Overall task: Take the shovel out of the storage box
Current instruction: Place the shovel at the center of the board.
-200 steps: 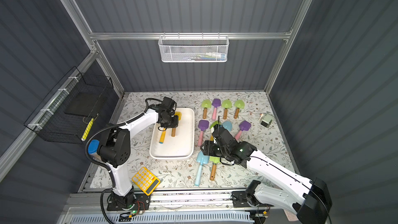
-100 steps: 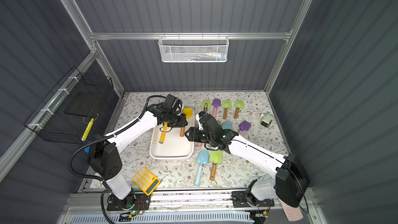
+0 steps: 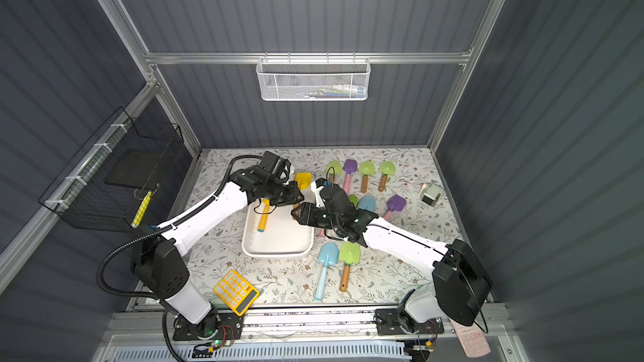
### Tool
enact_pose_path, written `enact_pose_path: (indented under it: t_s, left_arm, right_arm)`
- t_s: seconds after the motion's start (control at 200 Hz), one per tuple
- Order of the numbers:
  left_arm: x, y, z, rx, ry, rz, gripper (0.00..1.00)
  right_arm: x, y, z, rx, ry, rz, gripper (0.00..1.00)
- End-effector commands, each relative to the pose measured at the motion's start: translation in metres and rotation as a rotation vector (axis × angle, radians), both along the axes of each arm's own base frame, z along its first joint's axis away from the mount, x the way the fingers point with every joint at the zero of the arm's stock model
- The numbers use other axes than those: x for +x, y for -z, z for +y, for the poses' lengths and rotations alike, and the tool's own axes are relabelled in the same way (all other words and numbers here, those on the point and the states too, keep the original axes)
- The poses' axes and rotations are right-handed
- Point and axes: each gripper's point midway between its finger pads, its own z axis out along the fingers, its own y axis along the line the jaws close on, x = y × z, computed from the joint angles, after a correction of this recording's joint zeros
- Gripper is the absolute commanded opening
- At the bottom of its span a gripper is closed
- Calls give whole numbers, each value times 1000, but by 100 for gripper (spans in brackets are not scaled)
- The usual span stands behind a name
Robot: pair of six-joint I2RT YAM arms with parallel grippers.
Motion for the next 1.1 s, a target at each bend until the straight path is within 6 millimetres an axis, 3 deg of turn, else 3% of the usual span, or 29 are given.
enact_pose_path:
  t_s: [0.0,0.2,0.455,0.705,0.891,1.016,1.091]
  left_arm:
    - [-7,-14,-6,-61,2,-9,0]
    - [-8,-23,-9,-82,12,-14,0]
    - [-14,-23,-11,-109,17,4,0]
    - [-16,-20,-10,-105,21,9,0]
    - [-16,-15,-9,-89,23,16,0]
    - [-13,-17,-10,-88,27,6,17]
    - [-11,-20,-12,-86,35,-4,44]
  right_arm:
    - [3,-2,10,19,-16,2,56]
    - [5,6,14,23,-22,14,46]
    - [10,0,13,30,-2,-10,32]
    - [10,-4,7,26,19,-30,33]
    - [9,-6,4,27,25,-37,14]
    - [7,-6,3,24,23,-36,5]
    - [5,-7,1,24,22,-37,4]
